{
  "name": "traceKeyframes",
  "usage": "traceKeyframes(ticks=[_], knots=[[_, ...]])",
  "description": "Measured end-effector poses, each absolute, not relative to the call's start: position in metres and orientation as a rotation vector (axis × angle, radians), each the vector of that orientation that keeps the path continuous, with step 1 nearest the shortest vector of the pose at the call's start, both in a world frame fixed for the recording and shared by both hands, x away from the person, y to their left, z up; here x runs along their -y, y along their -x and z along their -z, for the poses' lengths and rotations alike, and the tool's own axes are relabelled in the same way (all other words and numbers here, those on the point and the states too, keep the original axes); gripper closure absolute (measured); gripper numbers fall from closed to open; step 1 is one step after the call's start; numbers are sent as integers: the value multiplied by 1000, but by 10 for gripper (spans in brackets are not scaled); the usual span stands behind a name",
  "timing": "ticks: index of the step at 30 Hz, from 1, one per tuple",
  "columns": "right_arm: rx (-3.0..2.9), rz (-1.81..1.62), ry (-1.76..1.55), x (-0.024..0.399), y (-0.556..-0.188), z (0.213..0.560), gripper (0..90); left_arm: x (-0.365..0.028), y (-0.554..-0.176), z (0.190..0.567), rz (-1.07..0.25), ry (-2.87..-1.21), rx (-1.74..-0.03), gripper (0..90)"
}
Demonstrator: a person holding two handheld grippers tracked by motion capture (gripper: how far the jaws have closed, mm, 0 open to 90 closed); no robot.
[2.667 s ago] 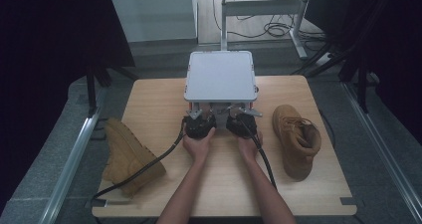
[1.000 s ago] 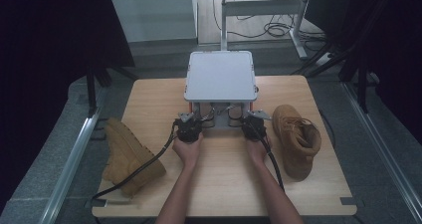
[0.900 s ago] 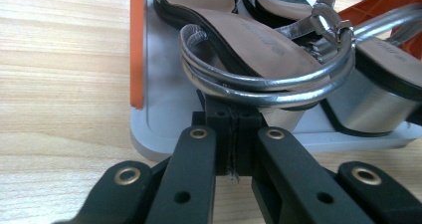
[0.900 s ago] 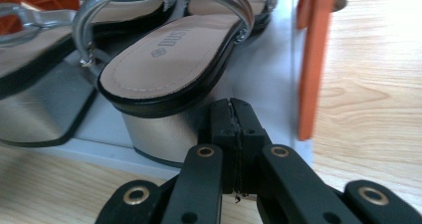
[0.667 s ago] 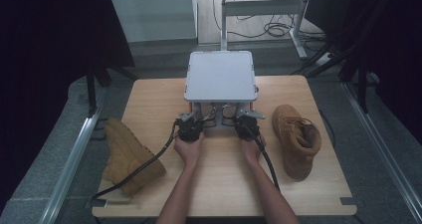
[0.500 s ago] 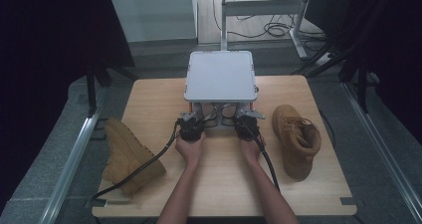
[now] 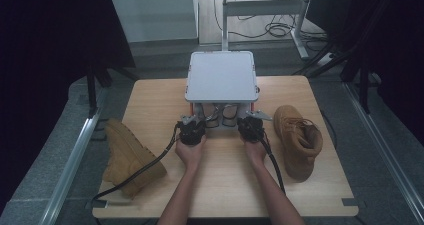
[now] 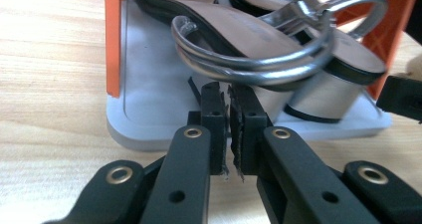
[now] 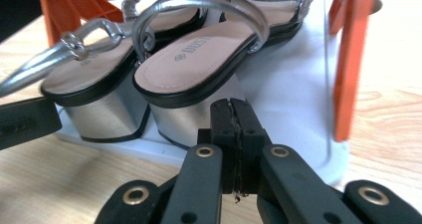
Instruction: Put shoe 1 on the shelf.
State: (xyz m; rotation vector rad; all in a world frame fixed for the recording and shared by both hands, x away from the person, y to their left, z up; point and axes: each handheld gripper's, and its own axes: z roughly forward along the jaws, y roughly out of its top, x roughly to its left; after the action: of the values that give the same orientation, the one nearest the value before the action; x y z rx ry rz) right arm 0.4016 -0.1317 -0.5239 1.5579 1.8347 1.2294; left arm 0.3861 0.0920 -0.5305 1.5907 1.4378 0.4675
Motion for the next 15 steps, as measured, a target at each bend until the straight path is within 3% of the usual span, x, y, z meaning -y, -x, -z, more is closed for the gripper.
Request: traceKeyframes(ticks=[5,10,15], knots=[[-1845,-1287,-1544,139,-386,519,884,-93,-368,523,-429,-1566,-1401,799],[-1878,-1344,-1460,135,-362,515,859,-89,-348,508,-451,-1611,-1314,680],[-1913,-1404,-1412,135,-344,508,735,-94,-327,491,-443,-1620,-1239,549]])
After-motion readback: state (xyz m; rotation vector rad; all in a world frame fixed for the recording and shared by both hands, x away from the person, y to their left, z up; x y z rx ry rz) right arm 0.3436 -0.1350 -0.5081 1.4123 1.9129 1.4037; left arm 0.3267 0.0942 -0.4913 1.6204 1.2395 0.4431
